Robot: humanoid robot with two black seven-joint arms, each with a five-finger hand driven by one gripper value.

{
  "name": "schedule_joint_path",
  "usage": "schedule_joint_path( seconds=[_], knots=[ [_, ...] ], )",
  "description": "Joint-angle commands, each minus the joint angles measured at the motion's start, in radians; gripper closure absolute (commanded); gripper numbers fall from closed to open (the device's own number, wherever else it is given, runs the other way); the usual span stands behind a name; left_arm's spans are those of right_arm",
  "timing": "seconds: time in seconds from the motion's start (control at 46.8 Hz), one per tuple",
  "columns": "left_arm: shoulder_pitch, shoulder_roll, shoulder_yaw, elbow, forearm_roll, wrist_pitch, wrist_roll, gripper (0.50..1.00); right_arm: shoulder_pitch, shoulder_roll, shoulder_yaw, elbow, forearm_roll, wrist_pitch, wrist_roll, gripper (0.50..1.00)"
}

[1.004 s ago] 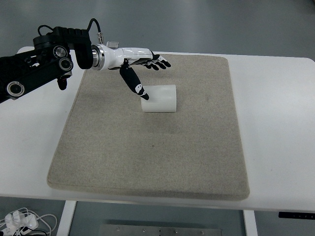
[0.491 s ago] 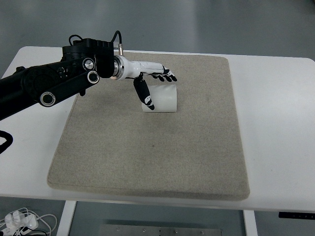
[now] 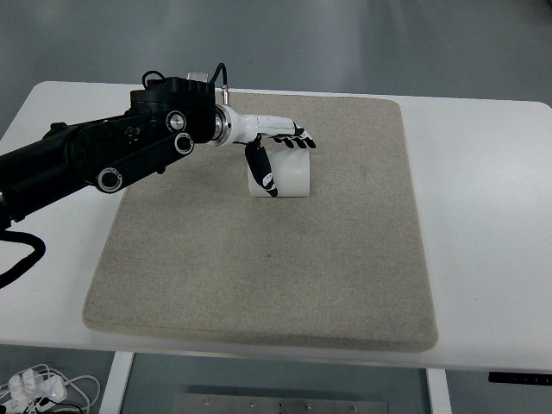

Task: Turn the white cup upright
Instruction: 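Close the left hand fingers around the cup body, then lift the cup with the left hand, rotating its opening upward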

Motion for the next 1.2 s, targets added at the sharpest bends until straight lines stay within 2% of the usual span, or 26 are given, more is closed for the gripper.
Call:
schedule_joint_path(
  seconds=[0.0, 0.385, 0.513, 0.62, 0.662, 0.705, 0.769, 0.897, 0.962, 1.068, 1.175],
  knots=[
    [0.0, -0.01, 0.001, 0.004, 0.001, 0.0, 0.001, 0.512, 0.0, 0.0, 0.0, 0.0, 0.0, 0.0, 0.0, 0.548],
    [0.002, -0.051, 0.009, 0.047, 0.016, 0.002, -0.002, 0.519, 0.0, 0.0, 0.0, 0.0, 0.0, 0.0, 0.0, 0.548],
    [0.0, -0.053, 0.023, 0.058, 0.027, 0.002, -0.006, 0.557, 0.0, 0.0, 0.0, 0.0, 0.0, 0.0, 0.0, 0.548],
    [0.0, -0.053, 0.026, 0.06, 0.027, 0.002, -0.009, 0.566, 0.0, 0.0, 0.0, 0.0, 0.0, 0.0, 0.0, 0.548],
    [0.0, -0.053, 0.026, 0.058, 0.027, 0.002, -0.009, 0.6, 0.0, 0.0, 0.0, 0.0, 0.0, 0.0, 0.0, 0.548],
    [0.0, -0.053, 0.026, 0.06, 0.028, 0.002, -0.009, 0.609, 0.0, 0.0, 0.0, 0.0, 0.0, 0.0, 0.0, 0.548],
    [-0.001, -0.053, 0.026, 0.06, 0.028, 0.002, -0.009, 0.666, 0.0, 0.0, 0.0, 0.0, 0.0, 0.0, 0.0, 0.548],
    [-0.002, -0.051, 0.026, 0.058, 0.054, 0.002, -0.011, 0.714, 0.0, 0.0, 0.0, 0.0, 0.0, 0.0, 0.0, 0.548],
    [-0.001, -0.051, 0.024, 0.06, 0.056, 0.002, -0.013, 0.795, 0.0, 0.0, 0.0, 0.0, 0.0, 0.0, 0.0, 0.548],
    [-0.001, -0.05, 0.024, 0.06, 0.053, 0.002, -0.014, 0.879, 0.0, 0.0, 0.0, 0.0, 0.0, 0.0, 0.0, 0.548],
    [-0.008, -0.047, 0.021, 0.061, 0.05, 0.003, -0.025, 0.915, 0.0, 0.0, 0.0, 0.0, 0.0, 0.0, 0.0, 0.548]
  ],
)
